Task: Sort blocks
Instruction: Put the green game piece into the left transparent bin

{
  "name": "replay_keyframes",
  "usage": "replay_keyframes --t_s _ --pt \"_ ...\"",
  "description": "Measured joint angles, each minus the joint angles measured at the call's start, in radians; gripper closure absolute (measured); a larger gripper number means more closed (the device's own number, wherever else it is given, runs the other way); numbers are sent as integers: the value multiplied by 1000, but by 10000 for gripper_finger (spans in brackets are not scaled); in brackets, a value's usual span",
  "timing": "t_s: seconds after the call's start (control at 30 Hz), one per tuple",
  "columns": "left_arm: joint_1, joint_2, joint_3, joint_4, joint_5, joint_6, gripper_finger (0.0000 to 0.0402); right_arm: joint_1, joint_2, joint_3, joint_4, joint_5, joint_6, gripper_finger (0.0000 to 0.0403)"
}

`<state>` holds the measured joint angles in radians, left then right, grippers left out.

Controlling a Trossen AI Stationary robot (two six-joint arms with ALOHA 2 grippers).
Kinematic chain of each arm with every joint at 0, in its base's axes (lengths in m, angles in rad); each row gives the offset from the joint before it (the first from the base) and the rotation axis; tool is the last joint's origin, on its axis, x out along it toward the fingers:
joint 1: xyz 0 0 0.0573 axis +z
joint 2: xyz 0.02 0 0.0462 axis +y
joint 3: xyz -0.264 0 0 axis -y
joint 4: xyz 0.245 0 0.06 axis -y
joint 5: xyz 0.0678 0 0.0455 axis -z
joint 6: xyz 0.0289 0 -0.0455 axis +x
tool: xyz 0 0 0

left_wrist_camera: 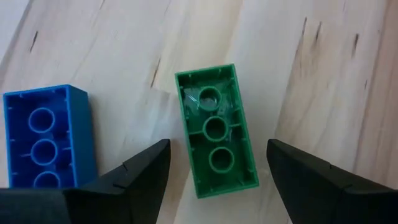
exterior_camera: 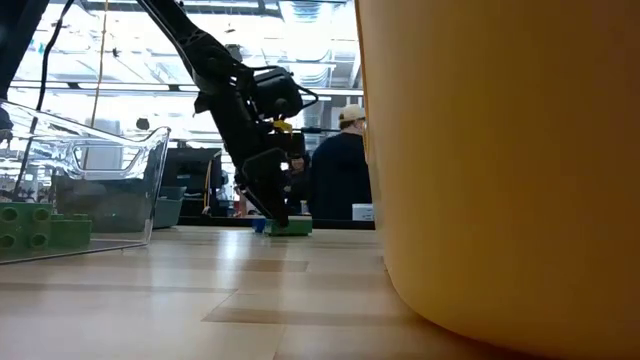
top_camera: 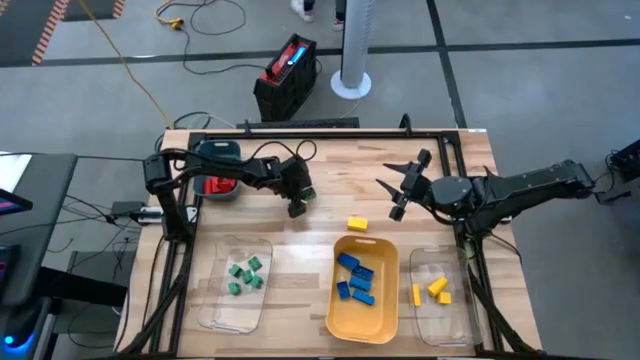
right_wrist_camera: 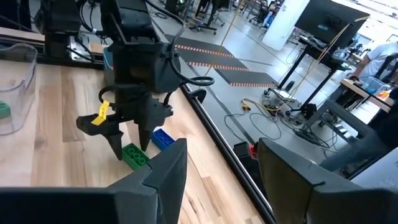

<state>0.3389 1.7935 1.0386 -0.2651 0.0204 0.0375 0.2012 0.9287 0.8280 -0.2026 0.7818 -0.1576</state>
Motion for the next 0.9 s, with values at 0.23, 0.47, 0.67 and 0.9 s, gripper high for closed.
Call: replay_keyframes --t_s 0.23,0.47,0.67,0.9 --pt "-15 52 2 42 -21 -21 139 0 0 0 2 0 0 196" --pt "-46 52 1 67 -101 12 172 1 0 1 -2 0 0 196" --pt "-55 -6 12 51 -126 54 285 0 0 1 -8 0 0 196" --pt "-122 -238 13 -9 -98 70 285 1 0 1 -41 0 22 196"
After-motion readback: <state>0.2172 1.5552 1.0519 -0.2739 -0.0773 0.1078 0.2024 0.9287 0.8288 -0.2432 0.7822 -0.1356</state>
